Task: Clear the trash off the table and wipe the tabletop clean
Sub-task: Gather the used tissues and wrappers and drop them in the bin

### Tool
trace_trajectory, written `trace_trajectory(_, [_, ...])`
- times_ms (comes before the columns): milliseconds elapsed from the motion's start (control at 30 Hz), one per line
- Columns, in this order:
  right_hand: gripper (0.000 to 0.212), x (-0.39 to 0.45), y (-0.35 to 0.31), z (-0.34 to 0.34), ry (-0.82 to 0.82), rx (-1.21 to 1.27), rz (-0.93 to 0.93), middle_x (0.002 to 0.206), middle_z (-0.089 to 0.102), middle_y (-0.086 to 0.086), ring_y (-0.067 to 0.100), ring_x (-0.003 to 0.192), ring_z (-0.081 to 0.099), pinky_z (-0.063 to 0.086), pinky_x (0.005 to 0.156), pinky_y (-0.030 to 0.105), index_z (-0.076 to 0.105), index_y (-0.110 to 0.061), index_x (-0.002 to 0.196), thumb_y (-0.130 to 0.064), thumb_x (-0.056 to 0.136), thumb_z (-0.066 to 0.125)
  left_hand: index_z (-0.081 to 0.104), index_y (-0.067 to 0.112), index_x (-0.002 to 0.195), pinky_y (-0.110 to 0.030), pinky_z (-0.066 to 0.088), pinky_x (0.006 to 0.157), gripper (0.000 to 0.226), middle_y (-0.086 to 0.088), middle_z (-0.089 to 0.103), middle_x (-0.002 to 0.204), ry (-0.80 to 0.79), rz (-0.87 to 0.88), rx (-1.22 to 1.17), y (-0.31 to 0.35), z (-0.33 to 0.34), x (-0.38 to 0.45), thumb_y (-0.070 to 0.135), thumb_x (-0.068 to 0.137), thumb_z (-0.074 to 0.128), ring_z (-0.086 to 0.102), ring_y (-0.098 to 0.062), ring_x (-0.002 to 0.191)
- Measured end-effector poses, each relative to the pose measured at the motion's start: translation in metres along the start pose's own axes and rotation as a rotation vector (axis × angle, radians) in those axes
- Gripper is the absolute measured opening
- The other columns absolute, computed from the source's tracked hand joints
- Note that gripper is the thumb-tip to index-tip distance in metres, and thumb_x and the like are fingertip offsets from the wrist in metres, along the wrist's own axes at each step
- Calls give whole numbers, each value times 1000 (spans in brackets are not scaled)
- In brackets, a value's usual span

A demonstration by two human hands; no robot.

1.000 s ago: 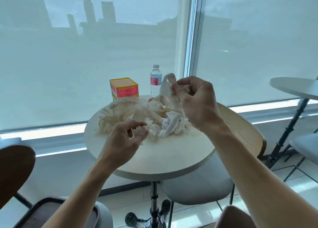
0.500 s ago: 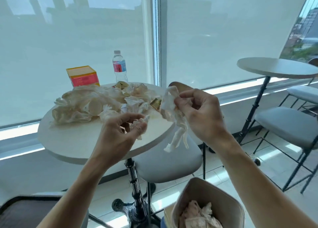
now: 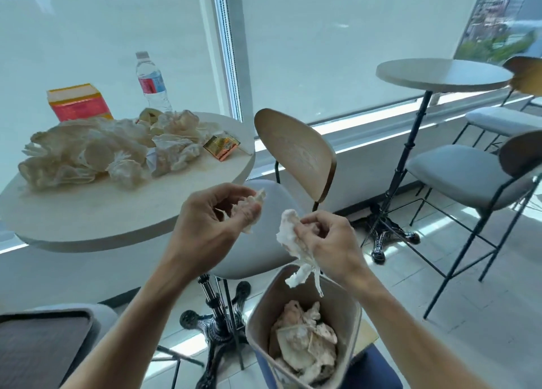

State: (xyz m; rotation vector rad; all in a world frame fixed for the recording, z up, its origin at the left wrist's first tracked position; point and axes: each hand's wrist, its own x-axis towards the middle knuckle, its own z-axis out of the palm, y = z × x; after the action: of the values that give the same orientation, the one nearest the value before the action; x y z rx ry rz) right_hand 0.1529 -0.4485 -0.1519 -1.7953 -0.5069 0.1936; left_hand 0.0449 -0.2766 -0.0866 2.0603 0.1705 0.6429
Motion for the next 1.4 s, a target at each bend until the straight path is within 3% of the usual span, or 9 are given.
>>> trace_trajectory(200, [30,-15,55,-1,-109,-143,195,65,58,-10,3,58,54,47,57,17,70,-22,81,-50,87,67,74,32,92,-53,56,69,14,1,72,82,-5,-51,-5,-7,31,-8,37,79,74,67,-24,75])
trace_trajectory(333, [12,-16,74,-5,-208,-277,302,71,65,-8,5,64,59,54,68,28,69,-24,80,-35,84,70,73,31,90,-34,55,61,12,4,71,81,-16,-86,42,-14,48,-19,38,81,75,65,-14,70])
trace_trajectory(467, [9,-10,67,-12,-175,-244,288,75,64,-8,5,66,58,49,63,22,70,-24,82,-32,85,69,73,36,89,-29,53,56,15,11,69,81,-31,-159,90,-25,66,-32,45,77,74,61,-11,67])
trace_trajectory(567, [9,-3,55,-18,-150,-199,264,74,63,-8,5,66,58,45,62,20,70,-23,83,-32,86,69,72,34,88,-20,46,57,10,17,68,78,-51,-202,155,-33,80,-45,36,79,76,58,-3,65])
trace_trajectory(767, [9,8,28,-23,-93,-136,210,73,62,-8,6,68,57,47,65,19,71,-22,83,-30,88,70,71,32,104,-18,53,76,24,18,67,93,-181,-276,283,-43,91,-60,37,81,75,62,4,81])
trace_trajectory(967, [10,16,-6,-10,-131,-110,143,73,60,-8,6,68,55,50,69,23,71,-23,84,-31,89,68,72,32,97,-25,57,79,17,14,70,88,-136,-316,206,-46,58,-49,39,81,74,64,4,82])
trace_trajectory(1200, [14,43,-71,25,-218,-101,-30,84,61,1,7,74,55,46,64,17,68,-15,98,-28,94,64,72,31,96,-24,57,72,14,14,70,83,-22,-191,173,-25,-17,-26,33,82,74,64,1,78])
trace_trajectory(1300, [12,61,-96,47,-208,-105,-107,81,61,-3,5,71,54,46,59,11,69,-15,95,-26,93,65,71,32,94,-24,57,71,13,15,71,82,29,-141,174,-18,-54,-12,31,82,74,65,0,79])
trace_trajectory(1400, [9,81,-113,74,-209,-118,-156,77,60,-5,7,70,54,45,63,17,70,-18,90,-27,91,67,72,33,92,-25,56,70,11,20,71,83,108,-125,164,-20,-92,3,32,81,75,66,-1,78])
